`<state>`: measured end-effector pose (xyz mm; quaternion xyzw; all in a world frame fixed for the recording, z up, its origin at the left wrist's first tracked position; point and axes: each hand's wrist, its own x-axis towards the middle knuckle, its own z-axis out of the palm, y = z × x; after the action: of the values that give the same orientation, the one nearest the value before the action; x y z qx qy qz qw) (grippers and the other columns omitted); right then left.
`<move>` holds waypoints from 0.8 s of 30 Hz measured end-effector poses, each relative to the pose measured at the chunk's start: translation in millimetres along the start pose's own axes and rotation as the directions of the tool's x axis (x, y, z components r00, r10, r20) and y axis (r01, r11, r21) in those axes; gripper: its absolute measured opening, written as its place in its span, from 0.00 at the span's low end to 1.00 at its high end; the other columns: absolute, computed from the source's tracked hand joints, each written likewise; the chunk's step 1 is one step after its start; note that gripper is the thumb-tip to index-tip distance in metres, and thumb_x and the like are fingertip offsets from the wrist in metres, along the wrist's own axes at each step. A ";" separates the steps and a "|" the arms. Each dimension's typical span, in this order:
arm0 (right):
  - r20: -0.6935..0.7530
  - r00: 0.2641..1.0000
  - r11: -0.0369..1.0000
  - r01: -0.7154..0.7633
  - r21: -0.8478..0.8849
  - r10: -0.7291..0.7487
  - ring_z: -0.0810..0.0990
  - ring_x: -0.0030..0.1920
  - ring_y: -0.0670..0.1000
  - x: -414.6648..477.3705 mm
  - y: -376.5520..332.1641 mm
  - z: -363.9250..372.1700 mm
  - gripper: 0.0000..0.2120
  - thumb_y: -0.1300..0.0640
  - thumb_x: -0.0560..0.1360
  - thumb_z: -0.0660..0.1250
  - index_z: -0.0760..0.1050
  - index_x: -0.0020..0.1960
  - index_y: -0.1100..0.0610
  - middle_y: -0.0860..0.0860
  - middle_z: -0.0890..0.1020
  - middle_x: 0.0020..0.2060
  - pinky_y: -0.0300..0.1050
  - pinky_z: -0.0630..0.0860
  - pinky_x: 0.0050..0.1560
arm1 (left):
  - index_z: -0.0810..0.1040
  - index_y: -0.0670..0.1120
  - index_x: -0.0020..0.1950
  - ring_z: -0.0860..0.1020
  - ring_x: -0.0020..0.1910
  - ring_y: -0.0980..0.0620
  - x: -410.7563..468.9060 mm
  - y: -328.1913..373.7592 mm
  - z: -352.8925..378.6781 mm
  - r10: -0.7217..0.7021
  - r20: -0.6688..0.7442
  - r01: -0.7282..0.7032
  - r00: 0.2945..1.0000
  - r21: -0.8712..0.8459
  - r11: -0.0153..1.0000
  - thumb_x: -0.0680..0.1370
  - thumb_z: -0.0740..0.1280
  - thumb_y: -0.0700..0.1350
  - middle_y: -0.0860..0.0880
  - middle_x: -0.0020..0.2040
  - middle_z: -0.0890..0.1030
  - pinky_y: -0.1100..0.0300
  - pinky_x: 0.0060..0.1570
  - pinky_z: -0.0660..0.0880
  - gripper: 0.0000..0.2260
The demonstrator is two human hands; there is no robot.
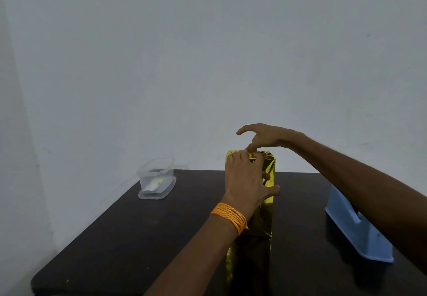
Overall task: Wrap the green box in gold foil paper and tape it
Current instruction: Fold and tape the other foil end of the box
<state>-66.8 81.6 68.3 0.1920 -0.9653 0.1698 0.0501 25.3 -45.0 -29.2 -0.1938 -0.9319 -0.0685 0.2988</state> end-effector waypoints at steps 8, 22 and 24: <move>0.075 0.985 0.967 -0.135 -0.217 0.155 0.83 0.47 0.50 5.6 -16.7 -14.3 0.35 0.47 0.72 0.76 0.67 0.74 0.53 0.52 0.83 0.50 0.45 0.77 0.51 | 0.61 0.51 0.75 0.65 0.70 0.43 -0.7 -0.5 0.5 -0.004 -0.009 0.004 1.000 -0.009 1.000 0.72 0.65 0.69 0.43 0.71 0.68 0.46 0.71 0.59 0.38; 0.151 0.862 0.732 -0.493 0.471 0.483 0.77 0.45 0.52 -38.0 36.2 12.6 0.28 0.34 0.69 0.72 0.76 0.55 0.55 0.57 0.79 0.51 0.47 0.78 0.49 | 0.60 0.48 0.75 0.67 0.67 0.41 0.0 1.8 -0.8 -0.002 -0.008 0.003 1.000 0.051 0.999 0.72 0.64 0.70 0.40 0.67 0.70 0.45 0.69 0.62 0.39; 0.141 0.869 0.708 -0.472 0.526 0.475 0.79 0.47 0.53 -36.8 34.9 11.8 0.25 0.37 0.69 0.74 0.76 0.54 0.56 0.57 0.80 0.52 0.49 0.80 0.51 | 0.61 0.49 0.74 0.67 0.67 0.40 0.5 2.2 -0.6 -0.002 -0.003 0.002 1.000 0.052 0.999 0.72 0.64 0.69 0.40 0.68 0.70 0.45 0.69 0.62 0.38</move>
<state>-46.9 120.7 40.5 -0.0561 -0.8928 0.4442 -0.0494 26.2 -43.0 -28.3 -0.1849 -0.9331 -0.0450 0.3051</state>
